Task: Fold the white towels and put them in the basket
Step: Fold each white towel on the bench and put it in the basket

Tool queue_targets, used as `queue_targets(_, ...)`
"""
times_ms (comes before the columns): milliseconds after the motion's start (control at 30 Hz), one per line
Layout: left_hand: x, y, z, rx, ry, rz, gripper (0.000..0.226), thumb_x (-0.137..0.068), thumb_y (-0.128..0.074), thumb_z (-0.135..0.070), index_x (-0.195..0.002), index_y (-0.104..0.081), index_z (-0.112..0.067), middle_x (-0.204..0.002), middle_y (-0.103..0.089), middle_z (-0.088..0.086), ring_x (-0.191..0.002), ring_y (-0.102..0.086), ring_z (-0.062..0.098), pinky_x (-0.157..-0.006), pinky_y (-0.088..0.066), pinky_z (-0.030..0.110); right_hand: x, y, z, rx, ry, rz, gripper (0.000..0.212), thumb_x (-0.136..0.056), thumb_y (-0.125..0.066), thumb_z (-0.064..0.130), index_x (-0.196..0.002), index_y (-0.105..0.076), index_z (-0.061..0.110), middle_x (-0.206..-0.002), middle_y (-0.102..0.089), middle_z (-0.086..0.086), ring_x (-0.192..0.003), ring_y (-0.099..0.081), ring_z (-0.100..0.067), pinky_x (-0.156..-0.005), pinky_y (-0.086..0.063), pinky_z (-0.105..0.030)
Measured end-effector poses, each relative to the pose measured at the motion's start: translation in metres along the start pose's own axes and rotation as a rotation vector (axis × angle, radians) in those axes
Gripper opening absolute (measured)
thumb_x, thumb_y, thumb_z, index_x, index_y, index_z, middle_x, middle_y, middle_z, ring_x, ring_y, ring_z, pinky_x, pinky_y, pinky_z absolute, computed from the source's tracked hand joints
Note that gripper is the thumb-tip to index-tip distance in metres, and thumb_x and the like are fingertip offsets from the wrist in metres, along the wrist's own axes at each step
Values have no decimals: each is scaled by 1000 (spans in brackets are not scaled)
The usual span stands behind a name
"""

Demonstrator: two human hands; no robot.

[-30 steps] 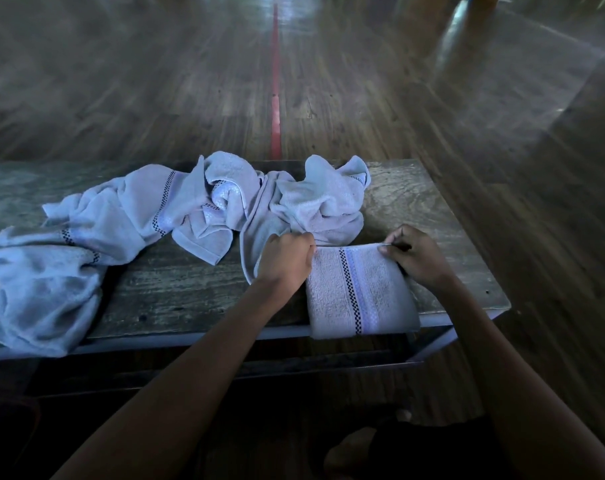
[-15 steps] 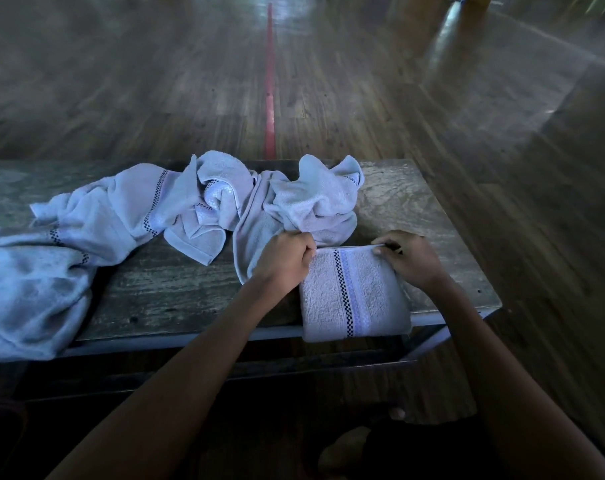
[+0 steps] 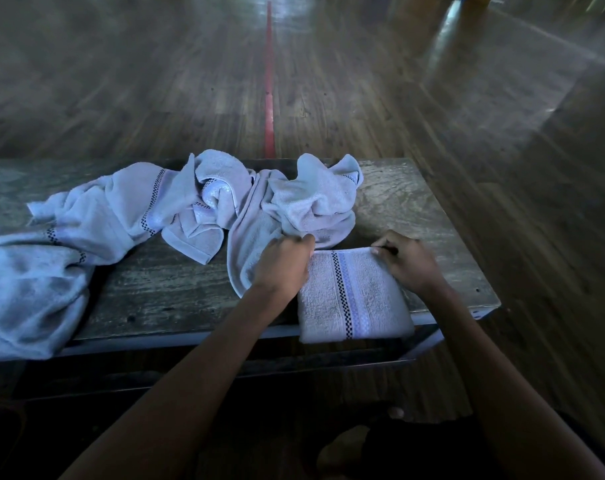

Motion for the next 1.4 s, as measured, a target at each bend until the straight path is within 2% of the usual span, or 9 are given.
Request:
queue_targets(167, 8, 2, -9, -96, -219, -89, 36, -52, -75, 7, -80, -73, -15, -80, -70, 0, -79, -66, 25, -79, -49, 37, 0, 0, 19, 369, 129, -27, 6, -85, -61, 26, -86, -61, 20, -90, -58, 4, -87, -57, -21, -79, -44, -36)
queue_targets(333, 30, 2, -10, 43, -140, -75, 43, -82, -37, -26, -106, -70, -12, -104, -72, 4, -102, -66, 20, -89, -44, 38, 22, -8, 37, 807, 205, 8, 49, -89, -28, 39, -85, -72, 17, -101, -64, 0, -94, -55, -25, -80, -41, -40)
queue_targets(400, 41, -7, -14, -6, -134, -69, 52, -83, -32, -34, -114, -65, -7, -118, -67, 10, -110, -63, 23, -87, -47, 41, 36, -18, 40, 786, 133, 115, 63, -90, -17, 50, -108, -64, 13, -122, -58, -3, -112, -50, -25, -91, -38, -45)
queue_targets(500, 50, -20, -12, -69, -124, -69, 55, -87, -33, -35, -124, -59, -4, -130, -59, 13, -118, -58, 25, -87, -47, 41, 48, -31, 34, 612, -20, 272, 90, -78, 1, 71, -148, -23, 20, -156, -22, -4, -142, -21, -22, -110, -19, -51)
queue_targets(700, 52, -14, -8, -19, -32, -135, 52, -90, -34, -33, -125, -58, -4, -133, -57, 10, -122, -55, 22, -96, -41, 48, 36, -34, 29, 641, -51, 289, 73, -87, -11, 72, -150, -9, 34, -159, -12, -6, -147, -6, -21, -113, -3, -56)
queue_targets(833, 97, 6, -6, 296, 192, -303, 43, -87, -42, -35, -118, -63, -13, -112, -63, 3, -105, -60, 21, -92, -43, 39, 26, -34, 36, 742, -22, 337, 66, -95, -10, 58, -151, -8, 22, -160, -4, -6, -146, 9, -20, -112, 7, -57)
queue_targets(967, 138, -6, -16, 822, 424, -252, 36, -84, -52, -40, -110, -65, -18, -97, -62, -1, -83, -59, 4, -79, -49, 24, 28, -49, 42, 546, -110, 372, 64, -98, -18, 44, -151, -1, 10, -160, 7, -10, -146, 11, -21, -117, 6, -48)
queue_targets(1133, 142, -25, -15, 1275, 673, -197, 18, -84, -69, -11, -101, -64, -14, -86, -67, 9, -76, -59, 11, -76, -50, 31, 33, -57, 41, 547, -72, 212, 86, -79, -6, 76, -151, -2, 29, -158, -5, -20, -147, 2, -29, -118, -3, -46)
queue_targets(1400, 139, -24, -34, 1448, 498, 270, 24, -89, -64, -19, -112, -58, -16, -63, -57, -1, -48, -53, 17, -45, -40, 24, 25, -55, 38, 501, -109, 256, 89, -71, -7, 85, -149, -1, 41, -159, 1, -16, -147, 8, -25, -118, 0, -48)
Point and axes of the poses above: each hand's wrist, its own x-axis away from the middle knuckle, its own y-axis out of the back of the hand, z = x × y, the point moved 5 cm from there along -x, towards the middle knuckle
